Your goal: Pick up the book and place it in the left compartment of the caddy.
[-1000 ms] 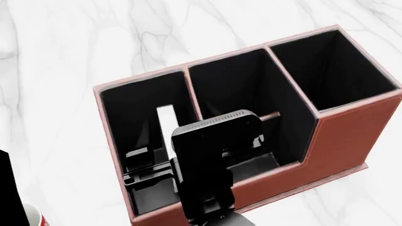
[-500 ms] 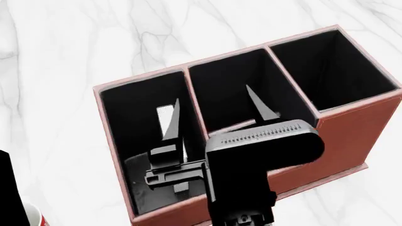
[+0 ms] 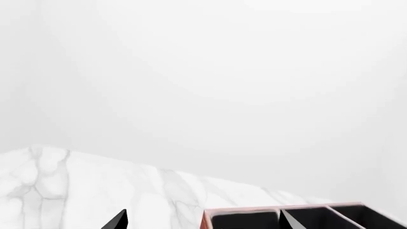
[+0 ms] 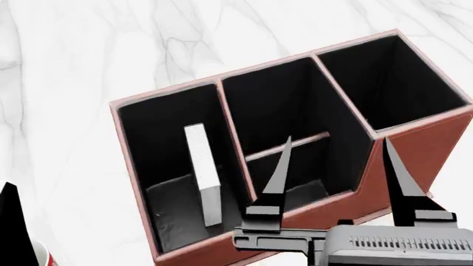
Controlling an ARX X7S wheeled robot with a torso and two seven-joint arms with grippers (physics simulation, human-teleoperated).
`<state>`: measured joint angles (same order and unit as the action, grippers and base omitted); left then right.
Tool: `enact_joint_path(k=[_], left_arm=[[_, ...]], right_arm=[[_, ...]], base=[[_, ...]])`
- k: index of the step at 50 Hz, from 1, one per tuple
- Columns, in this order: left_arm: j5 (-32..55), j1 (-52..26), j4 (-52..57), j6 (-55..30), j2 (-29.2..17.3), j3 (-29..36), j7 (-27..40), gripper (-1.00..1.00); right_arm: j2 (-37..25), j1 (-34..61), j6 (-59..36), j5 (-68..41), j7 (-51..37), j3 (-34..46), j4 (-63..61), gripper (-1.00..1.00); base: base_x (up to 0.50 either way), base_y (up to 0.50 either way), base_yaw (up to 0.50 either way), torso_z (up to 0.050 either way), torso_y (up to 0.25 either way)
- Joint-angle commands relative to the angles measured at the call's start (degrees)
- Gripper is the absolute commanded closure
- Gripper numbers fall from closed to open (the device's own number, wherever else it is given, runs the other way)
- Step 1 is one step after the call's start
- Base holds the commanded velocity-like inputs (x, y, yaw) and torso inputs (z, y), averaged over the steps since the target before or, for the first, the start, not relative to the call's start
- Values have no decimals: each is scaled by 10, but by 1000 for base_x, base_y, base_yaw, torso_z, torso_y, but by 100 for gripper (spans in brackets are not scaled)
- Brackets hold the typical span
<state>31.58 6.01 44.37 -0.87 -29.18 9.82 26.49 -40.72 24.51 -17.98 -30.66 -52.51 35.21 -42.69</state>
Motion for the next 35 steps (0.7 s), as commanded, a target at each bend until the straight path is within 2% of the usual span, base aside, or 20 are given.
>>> enact_joint_path(k=[1, 15, 35], left_arm=[[-4, 3, -2, 4, 0, 2, -1, -100], [2, 5, 2, 5, -7, -7, 4, -100], [26, 32, 4, 27, -29, -66, 20, -100]], right_arm=[[-39, -90, 57, 42, -46, -20, -22, -100], [-72, -142, 80, 42, -86, -53, -40, -100], [-157, -255, 157, 8, -158, -164, -63, -100]], base=[[0, 0, 0, 0, 0], [0, 0, 0, 0, 0], [0, 0, 0, 0, 0]])
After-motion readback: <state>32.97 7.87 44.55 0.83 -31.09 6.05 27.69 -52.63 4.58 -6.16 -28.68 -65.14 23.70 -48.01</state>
